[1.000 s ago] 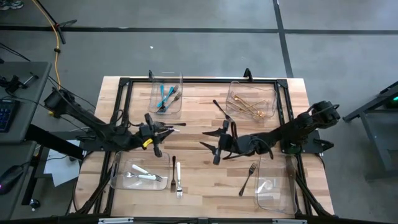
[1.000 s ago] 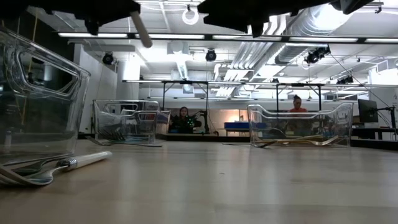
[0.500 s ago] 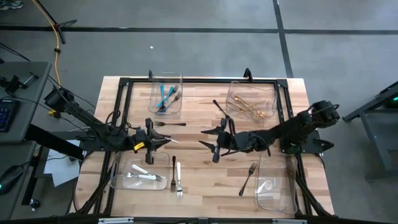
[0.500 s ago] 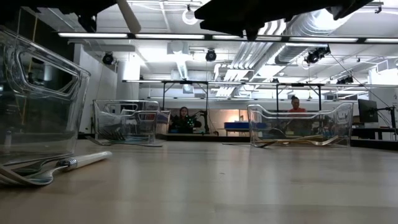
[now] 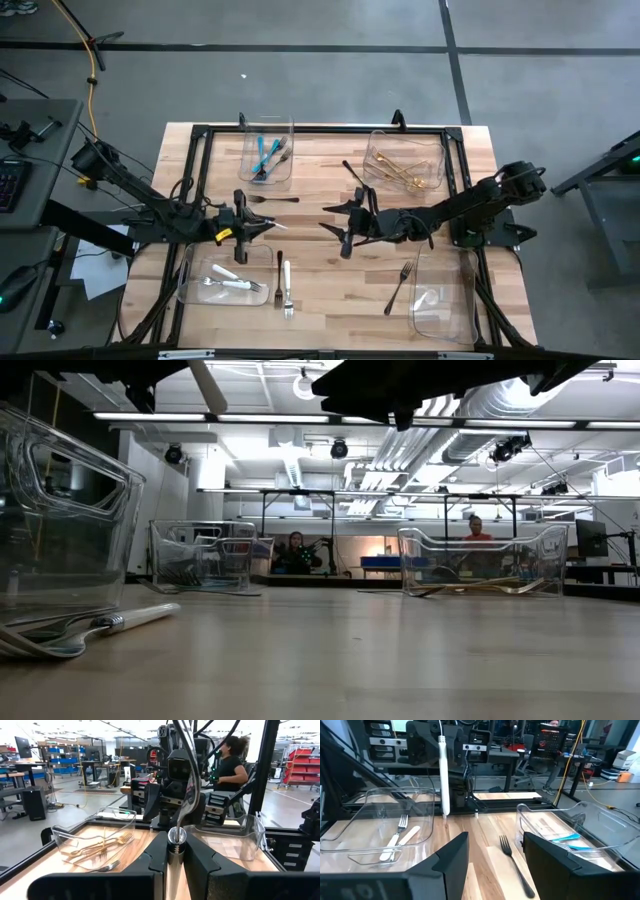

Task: Sort silverware by color (type)
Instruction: Put the white fork into the bottom left transparent bin

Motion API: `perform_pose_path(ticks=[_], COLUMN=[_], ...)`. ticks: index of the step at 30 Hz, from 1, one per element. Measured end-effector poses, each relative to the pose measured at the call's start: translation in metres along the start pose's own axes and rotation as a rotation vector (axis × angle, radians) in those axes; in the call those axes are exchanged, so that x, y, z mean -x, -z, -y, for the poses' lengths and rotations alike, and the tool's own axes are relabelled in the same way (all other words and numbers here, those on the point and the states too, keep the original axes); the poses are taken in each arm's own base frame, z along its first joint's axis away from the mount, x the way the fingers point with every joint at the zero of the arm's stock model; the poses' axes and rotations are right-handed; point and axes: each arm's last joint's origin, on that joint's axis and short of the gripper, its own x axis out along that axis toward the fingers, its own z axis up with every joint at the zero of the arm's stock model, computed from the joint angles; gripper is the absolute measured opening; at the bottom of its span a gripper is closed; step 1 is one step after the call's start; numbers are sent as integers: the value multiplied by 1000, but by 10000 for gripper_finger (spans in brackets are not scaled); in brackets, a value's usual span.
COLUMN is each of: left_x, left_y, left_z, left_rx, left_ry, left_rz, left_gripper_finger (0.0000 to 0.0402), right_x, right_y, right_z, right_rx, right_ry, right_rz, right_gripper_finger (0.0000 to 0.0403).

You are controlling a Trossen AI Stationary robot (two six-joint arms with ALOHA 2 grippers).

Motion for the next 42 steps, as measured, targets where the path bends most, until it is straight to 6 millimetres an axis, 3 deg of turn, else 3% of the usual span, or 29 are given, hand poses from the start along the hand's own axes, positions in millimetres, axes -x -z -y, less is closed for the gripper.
perform_pose_path(ticks=[42], left_x=[0], left_y=[1], left_z=[0], left_rx=[-28], left_ry=[-16], left_rz=[-10], left_gripper_finger=[28], right_x=[0], right_y=[10], right_z=[0], right_rx=[51], right_ry=[-1], right_rz=[-92], right_gripper_finger=[185])
